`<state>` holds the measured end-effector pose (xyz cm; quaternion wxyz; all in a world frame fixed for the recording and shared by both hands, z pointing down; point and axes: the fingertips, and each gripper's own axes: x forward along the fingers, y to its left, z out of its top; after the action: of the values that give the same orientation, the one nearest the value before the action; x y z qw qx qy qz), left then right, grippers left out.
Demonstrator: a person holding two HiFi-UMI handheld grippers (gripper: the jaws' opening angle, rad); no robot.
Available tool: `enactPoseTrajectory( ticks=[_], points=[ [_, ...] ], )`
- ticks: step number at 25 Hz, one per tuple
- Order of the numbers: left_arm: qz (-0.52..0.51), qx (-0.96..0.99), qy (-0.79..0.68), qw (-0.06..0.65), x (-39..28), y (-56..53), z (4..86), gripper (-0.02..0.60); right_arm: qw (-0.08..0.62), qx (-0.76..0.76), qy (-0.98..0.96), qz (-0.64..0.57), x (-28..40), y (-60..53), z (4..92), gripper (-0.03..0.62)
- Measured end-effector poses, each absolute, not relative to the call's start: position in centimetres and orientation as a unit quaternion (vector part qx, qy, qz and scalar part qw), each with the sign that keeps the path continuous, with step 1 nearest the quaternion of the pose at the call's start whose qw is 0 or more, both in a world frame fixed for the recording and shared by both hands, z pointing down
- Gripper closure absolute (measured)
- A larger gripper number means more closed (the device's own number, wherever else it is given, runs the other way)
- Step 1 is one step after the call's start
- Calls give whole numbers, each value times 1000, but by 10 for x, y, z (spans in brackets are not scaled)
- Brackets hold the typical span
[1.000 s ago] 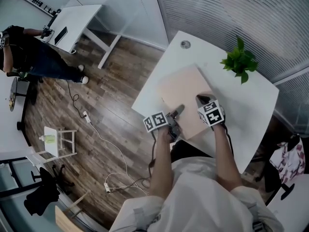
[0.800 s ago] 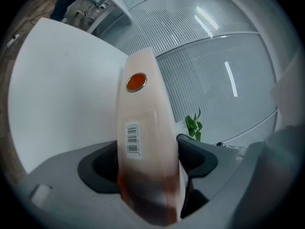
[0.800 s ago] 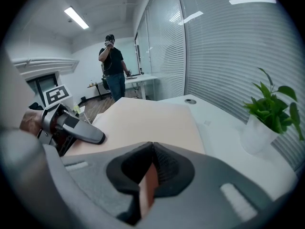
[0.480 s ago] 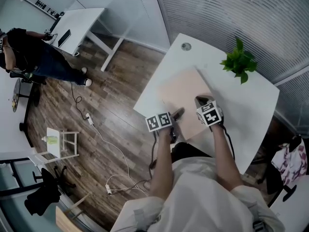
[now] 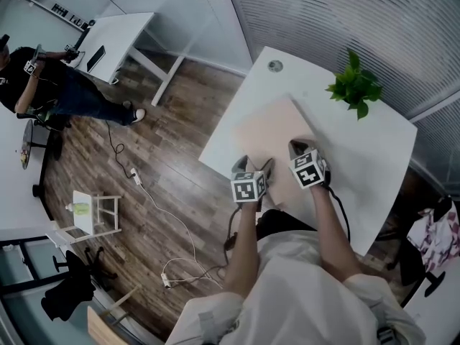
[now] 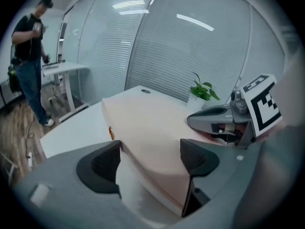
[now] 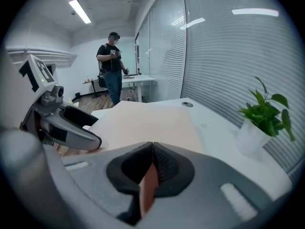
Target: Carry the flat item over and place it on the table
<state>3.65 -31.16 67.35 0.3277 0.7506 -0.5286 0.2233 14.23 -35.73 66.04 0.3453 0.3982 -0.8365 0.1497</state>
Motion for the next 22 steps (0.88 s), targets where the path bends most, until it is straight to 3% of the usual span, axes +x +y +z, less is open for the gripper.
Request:
enactPoseTrajectory(
  ticks=[7, 9, 22],
  points=[
    [289, 773, -531, 193, 48, -316, 661, 203, 332, 412, -833, 161, 149, -357, 664, 592],
    [293, 784, -521, 167, 55, -315, 659, 261, 330, 411, -834, 165, 149, -357, 664, 592],
    [214, 803, -540, 132, 54, -312, 660, 279, 333, 412, -835, 151, 148, -359, 661, 592]
  ],
)
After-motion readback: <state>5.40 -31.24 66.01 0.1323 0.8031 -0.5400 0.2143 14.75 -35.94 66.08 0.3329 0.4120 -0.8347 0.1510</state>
